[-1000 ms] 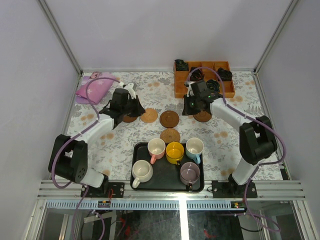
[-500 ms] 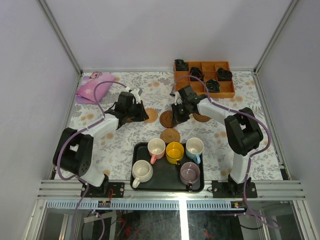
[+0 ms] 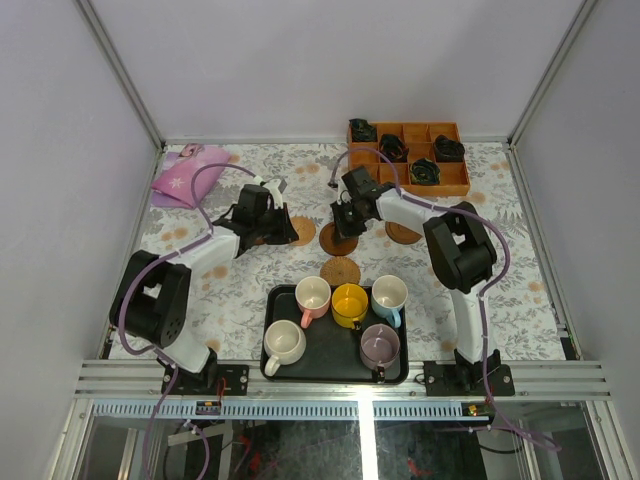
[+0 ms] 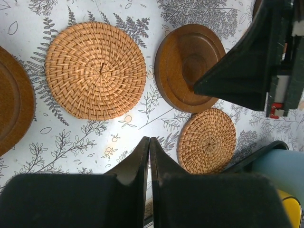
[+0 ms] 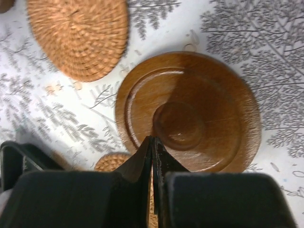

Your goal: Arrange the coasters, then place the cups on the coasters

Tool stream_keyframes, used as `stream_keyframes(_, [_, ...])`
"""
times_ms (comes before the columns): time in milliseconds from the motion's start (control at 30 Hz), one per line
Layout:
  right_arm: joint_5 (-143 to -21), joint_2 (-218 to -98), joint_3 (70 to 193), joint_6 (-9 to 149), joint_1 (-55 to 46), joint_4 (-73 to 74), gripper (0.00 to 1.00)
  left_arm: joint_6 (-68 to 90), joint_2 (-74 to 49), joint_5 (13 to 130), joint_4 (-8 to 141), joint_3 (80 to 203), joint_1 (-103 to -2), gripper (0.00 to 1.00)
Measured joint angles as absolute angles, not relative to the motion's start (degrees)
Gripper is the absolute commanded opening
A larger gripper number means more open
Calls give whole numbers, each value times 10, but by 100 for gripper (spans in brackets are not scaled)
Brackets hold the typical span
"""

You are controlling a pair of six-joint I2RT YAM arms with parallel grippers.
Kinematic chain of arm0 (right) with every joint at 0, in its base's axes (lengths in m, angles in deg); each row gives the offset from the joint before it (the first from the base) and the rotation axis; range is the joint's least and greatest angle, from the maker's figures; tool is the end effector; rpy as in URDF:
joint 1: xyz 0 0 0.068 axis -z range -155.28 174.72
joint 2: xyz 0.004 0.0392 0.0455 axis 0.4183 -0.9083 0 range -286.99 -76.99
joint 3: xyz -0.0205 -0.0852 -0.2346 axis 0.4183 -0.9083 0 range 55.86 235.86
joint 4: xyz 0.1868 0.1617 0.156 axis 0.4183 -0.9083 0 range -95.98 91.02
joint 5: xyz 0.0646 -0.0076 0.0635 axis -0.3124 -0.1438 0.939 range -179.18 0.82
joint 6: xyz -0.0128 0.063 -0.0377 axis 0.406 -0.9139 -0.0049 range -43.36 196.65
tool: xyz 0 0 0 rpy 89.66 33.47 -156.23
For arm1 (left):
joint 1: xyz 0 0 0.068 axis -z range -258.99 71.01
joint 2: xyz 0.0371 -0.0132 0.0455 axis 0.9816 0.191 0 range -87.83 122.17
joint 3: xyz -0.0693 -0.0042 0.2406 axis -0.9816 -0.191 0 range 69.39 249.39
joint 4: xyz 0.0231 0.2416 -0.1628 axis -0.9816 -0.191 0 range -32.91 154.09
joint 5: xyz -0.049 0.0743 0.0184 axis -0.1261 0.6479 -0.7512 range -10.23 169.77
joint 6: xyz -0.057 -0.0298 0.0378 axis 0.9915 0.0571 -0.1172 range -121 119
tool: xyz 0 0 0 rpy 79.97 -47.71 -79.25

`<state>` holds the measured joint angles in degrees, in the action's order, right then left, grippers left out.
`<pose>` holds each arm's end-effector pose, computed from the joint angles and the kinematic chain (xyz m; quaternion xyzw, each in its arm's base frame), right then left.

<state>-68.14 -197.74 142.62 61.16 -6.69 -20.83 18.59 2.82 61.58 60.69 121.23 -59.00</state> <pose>0.3990 0.2700 0.1055 -0.1834 0.9233 0.2750 0.1955 0.3463 -0.1468 0.1373 0.0672 0.9025 -0.2714 0.3274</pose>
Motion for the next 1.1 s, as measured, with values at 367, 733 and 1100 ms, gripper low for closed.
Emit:
stream_keyframes(367, [-765, -1993, 1443, 572, -44, -224, 0, 186, 45, 616, 607, 1216, -590, 1])
stream_keyframes(733, [-795, -1991, 1442, 551, 0, -221, 0, 186, 57, 616, 608, 1222, -590, 1])
stream_keyframes(1100, [-816, -2015, 1483, 563, 1, -229, 0, 186, 62, 619, 609, 1228, -590, 1])
